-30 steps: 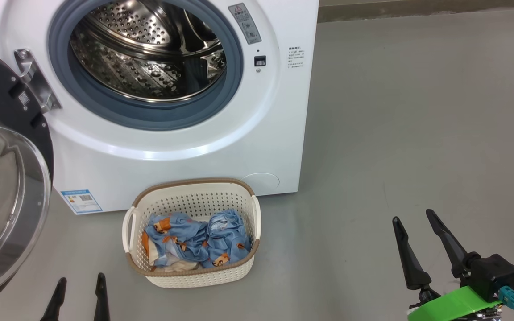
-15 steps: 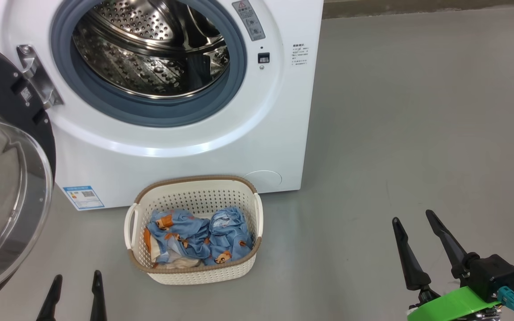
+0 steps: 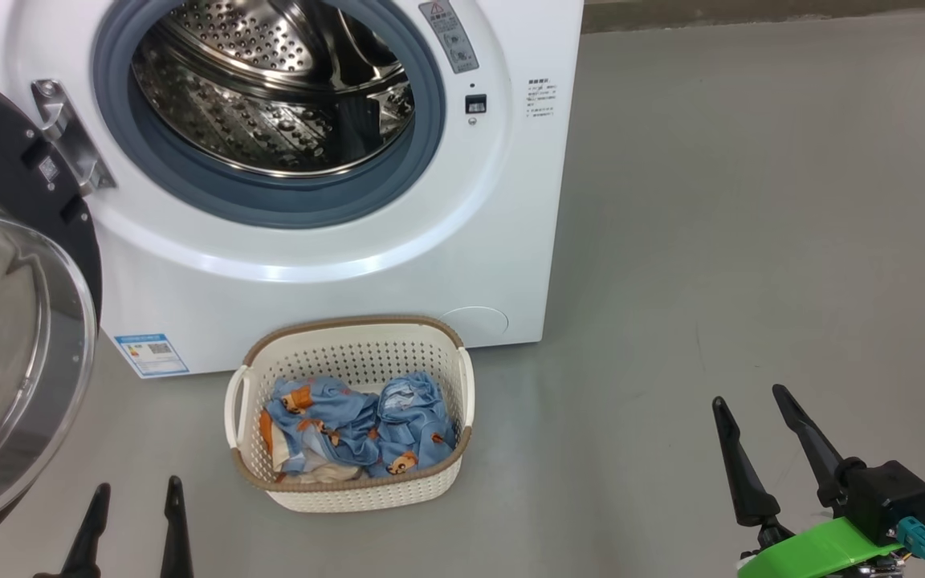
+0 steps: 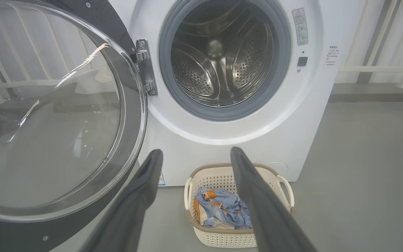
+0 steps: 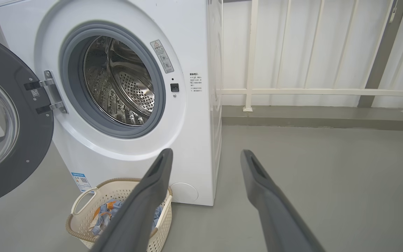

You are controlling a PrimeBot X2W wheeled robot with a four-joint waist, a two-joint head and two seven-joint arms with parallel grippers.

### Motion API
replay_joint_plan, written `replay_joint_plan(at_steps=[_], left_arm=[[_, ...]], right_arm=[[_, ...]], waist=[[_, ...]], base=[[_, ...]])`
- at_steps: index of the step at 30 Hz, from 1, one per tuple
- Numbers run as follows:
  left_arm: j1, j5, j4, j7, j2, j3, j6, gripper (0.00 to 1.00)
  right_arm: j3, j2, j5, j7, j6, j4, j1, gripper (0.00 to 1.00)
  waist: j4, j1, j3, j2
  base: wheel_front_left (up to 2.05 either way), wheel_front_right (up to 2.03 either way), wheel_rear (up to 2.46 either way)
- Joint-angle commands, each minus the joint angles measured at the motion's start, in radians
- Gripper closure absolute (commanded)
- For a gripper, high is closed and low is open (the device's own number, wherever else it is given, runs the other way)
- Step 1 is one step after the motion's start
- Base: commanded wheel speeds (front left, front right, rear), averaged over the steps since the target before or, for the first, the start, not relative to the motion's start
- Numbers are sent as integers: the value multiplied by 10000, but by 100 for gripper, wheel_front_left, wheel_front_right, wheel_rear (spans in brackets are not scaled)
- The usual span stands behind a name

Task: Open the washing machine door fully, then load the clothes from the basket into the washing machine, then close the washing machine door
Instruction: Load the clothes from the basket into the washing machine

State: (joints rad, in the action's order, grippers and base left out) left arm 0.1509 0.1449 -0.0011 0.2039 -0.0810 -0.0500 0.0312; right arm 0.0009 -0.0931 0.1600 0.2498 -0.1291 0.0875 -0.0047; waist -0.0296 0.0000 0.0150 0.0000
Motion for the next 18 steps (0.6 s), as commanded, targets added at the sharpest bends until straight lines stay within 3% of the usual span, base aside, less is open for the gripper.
replay_joint_plan(at_steps=[1,18], left_arm=[[-457,-76,-354,125,-131,-288,78,0],[-548,34,-284,125,-218,-229,221,0]], right_arm=[[215,-16,-90,120,-16,-209,-159,0],[247,-41,-98,120,-16,-216,-195,0]], waist=[[6,0,-11,0],[102,0,118,0]], base=[[0,0,0],[9,-9,0]])
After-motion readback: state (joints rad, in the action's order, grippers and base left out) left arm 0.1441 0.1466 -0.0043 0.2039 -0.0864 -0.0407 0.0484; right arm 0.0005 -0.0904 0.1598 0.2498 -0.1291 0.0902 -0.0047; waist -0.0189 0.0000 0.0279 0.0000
